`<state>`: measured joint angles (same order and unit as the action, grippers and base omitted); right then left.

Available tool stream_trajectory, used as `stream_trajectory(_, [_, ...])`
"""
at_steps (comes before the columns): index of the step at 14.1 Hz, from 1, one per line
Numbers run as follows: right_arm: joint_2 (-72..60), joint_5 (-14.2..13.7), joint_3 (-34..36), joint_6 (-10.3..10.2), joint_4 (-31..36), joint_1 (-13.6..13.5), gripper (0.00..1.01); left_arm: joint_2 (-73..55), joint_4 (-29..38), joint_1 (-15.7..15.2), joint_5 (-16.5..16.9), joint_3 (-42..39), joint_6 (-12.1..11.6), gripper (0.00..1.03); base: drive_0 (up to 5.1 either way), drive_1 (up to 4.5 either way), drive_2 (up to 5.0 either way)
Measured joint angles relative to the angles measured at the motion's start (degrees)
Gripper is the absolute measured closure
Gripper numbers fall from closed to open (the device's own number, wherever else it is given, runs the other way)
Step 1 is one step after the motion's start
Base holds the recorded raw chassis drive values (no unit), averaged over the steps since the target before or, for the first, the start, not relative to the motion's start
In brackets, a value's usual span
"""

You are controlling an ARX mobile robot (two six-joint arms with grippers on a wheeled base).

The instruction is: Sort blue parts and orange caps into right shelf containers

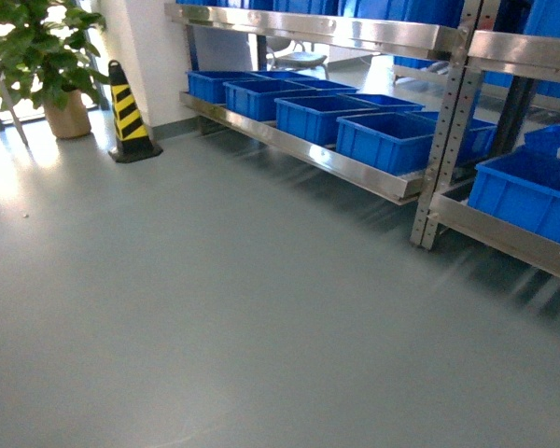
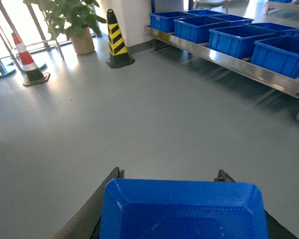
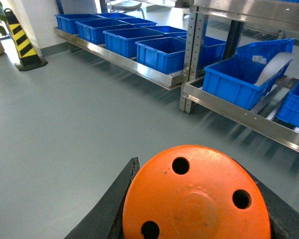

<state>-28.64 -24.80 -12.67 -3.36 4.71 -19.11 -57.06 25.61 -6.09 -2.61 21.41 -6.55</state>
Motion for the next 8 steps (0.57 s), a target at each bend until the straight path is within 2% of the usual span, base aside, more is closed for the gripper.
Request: stream_trajectory(8, [0.00, 0.00, 0.00, 0.00, -0.02, 0.00, 0.58, 0.02, 0.00, 0.00, 0.00, 0.00, -0.02, 0.59, -1.5, -1.48, -1.5])
